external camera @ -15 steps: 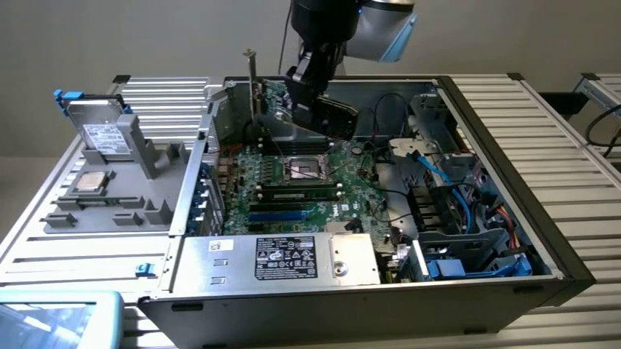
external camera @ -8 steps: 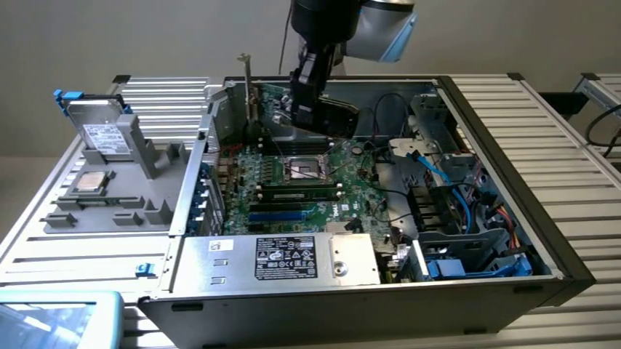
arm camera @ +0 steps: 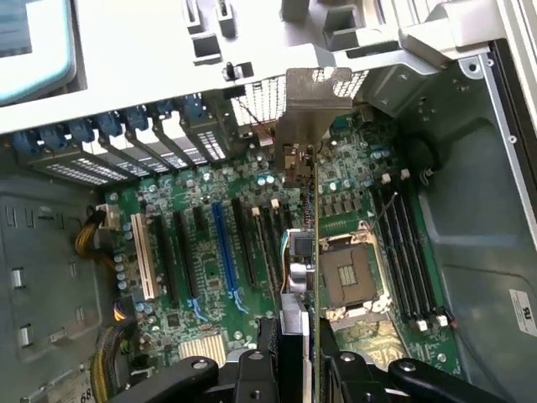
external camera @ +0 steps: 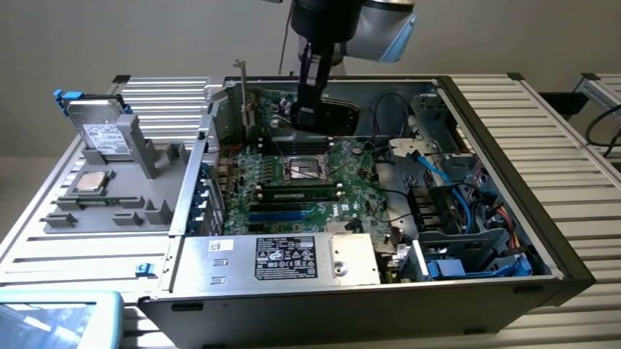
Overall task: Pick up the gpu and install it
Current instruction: 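Insert the gpu into the slot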
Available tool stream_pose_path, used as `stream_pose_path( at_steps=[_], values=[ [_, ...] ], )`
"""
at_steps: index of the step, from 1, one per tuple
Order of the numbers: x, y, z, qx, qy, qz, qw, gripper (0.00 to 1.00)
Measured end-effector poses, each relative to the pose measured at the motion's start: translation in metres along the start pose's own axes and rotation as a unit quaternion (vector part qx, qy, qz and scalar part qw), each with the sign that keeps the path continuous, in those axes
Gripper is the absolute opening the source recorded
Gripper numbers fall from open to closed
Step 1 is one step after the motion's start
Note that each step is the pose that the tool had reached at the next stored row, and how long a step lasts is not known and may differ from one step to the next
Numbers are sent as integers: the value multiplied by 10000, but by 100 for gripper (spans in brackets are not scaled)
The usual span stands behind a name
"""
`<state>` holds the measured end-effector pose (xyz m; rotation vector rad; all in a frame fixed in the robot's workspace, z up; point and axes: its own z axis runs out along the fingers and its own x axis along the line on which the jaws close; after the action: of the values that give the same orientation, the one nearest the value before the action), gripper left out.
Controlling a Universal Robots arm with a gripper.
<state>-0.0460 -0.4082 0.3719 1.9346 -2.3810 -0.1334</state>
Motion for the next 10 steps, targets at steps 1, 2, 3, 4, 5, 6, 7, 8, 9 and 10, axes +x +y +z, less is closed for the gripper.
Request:
stream_pose_path(
  at_steps=[1, 2, 3, 4, 5, 6, 7, 8, 9, 10],
  values=[
    [0, 0, 1, 8, 10, -91, 10000, 29],
    [0, 0, 4, 22, 17, -175, 9998, 29],
    [0, -1, 5, 51, 22, -241, 9997, 29],
    [0, -1, 6, 91, 25, -297, 9995, 29],
    [0, -1, 7, 155, 22, -345, 9993, 29],
    [0, -1, 8, 222, 19, -382, 9990, 29],
    [0, -1, 9, 286, 20, -421, 9987, 29],
    [-1, -1, 10, 323, 41, -452, 9984, 29],
    [0, -1, 10, 342, 78, -480, 9982, 29],
    [0, -1, 11, 357, 122, -508, 9980, 29]
  ],
)
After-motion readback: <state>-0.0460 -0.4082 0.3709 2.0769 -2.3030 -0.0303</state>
